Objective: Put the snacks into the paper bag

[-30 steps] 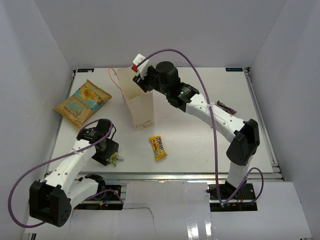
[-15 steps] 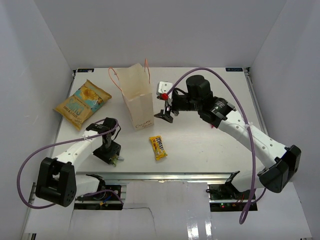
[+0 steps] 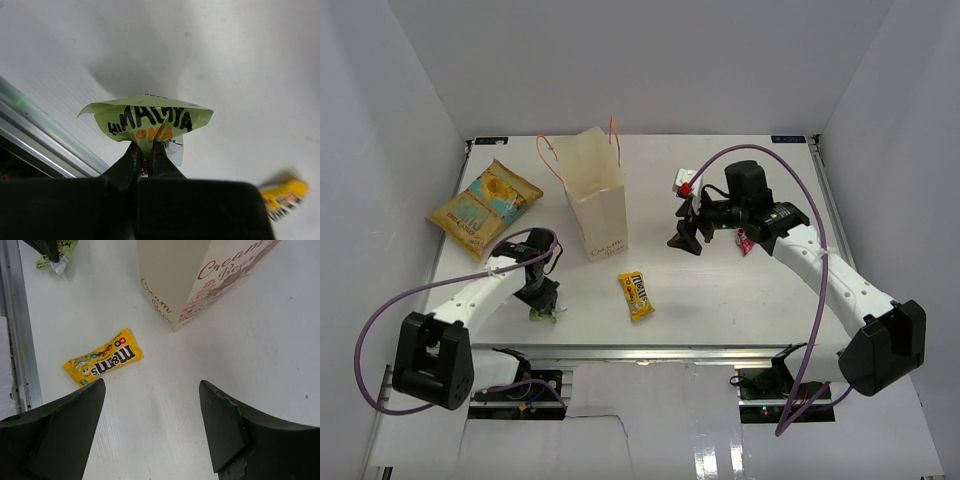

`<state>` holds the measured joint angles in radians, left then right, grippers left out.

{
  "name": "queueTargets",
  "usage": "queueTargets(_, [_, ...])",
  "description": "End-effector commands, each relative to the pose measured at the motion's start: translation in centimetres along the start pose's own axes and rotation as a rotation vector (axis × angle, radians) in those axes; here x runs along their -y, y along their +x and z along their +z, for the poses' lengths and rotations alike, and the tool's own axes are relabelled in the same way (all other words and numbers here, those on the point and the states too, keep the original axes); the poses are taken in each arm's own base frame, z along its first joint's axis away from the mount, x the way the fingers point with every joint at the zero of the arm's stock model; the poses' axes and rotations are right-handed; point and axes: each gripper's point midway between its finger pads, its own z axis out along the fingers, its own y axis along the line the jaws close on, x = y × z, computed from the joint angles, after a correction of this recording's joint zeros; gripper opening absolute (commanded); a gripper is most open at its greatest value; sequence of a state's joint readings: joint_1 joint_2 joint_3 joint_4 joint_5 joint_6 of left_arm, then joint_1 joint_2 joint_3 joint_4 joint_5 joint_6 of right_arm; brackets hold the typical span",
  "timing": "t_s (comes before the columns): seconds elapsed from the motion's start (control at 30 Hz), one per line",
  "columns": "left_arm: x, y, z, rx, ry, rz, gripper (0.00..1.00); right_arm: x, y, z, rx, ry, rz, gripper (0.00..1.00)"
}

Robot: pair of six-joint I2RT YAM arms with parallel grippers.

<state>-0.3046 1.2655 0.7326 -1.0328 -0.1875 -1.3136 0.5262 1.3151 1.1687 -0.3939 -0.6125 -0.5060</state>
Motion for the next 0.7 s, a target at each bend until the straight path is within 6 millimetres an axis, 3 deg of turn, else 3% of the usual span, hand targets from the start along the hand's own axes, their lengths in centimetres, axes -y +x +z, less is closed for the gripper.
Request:
queueTargets(0.0, [3.1, -3.1, -5.2, 0.123, 0.208, -0.019, 0.0, -0.4, -0.8, -1.0, 0.056, -0.028, 0.026, 0.81])
queueTargets(0.07, [4.1, -4.8, -8.2, 0.202, 0.304, -0.001, 0.0, 0.1, -0.5, -1.3, 0.059, -0.019, 0.043, 0.81])
queueTargets(0.1, [5.4, -6.1, -11.7, 0.259, 0.422, -0.009, 0.0, 0.4, -0.3, -1.5, 0.058, -0.01, 0.051, 0.81])
queueTargets(0.17, [6.3, -8.0, -15.6, 0.368, 0.533, 0.053, 0.0, 0.8, 0.0, -1.6, 0.056, -0.003, 0.057, 0.81])
queueTargets(0.2, [7.9, -9.3, -19.6, 0.435, 0.66, 0.052, 0.0, 1.1, 0.2, -1.8, 0.053, 0.007, 0.065, 0.81])
queueTargets(0.27, [9.0, -10.3, -24.2, 0.539, 0.797, 0.161, 0.0, 1.5, 0.5, -1.8, 0.05, 0.015, 0.072, 0.81])
queueTargets(0.3, [10.2, -11.2, -28.6, 0.607, 0.921, 0.172, 0.0, 1.8, 0.7, -1.9, 0.046, 0.022, 0.076, 0.81])
queueTargets(0.43, [14.5, -12.1, -35.4, 0.691, 1.055, 0.339, 0.0, 2.4, 1.2, -2.1, 0.037, 0.038, 0.082, 0.81])
queueTargets(0.5, [16.4, -12.0, -37.4, 0.704, 1.107, 0.419, 0.0, 2.7, 1.4, -2.2, 0.034, 0.049, 0.083, 0.81])
queueTargets(0.53, [17.0, -12.1, -39.5, 0.726, 1.151, 0.437, 0.0, 2.8, 1.6, -2.3, 0.031, 0.055, 0.086, 0.81])
queueTargets(0.57, [18.9, -12.1, -38.7, 0.698, 1.14, 0.472, 0.0, 3.2, 1.9, -2.5, 0.027, 0.07, 0.096, 0.81])
queueTargets(0.67, [21.9, -12.1, -37.7, 0.673, 1.125, 0.534, 0.0, 3.8, 2.4, -3.0, 0.023, 0.092, 0.135, 0.81])
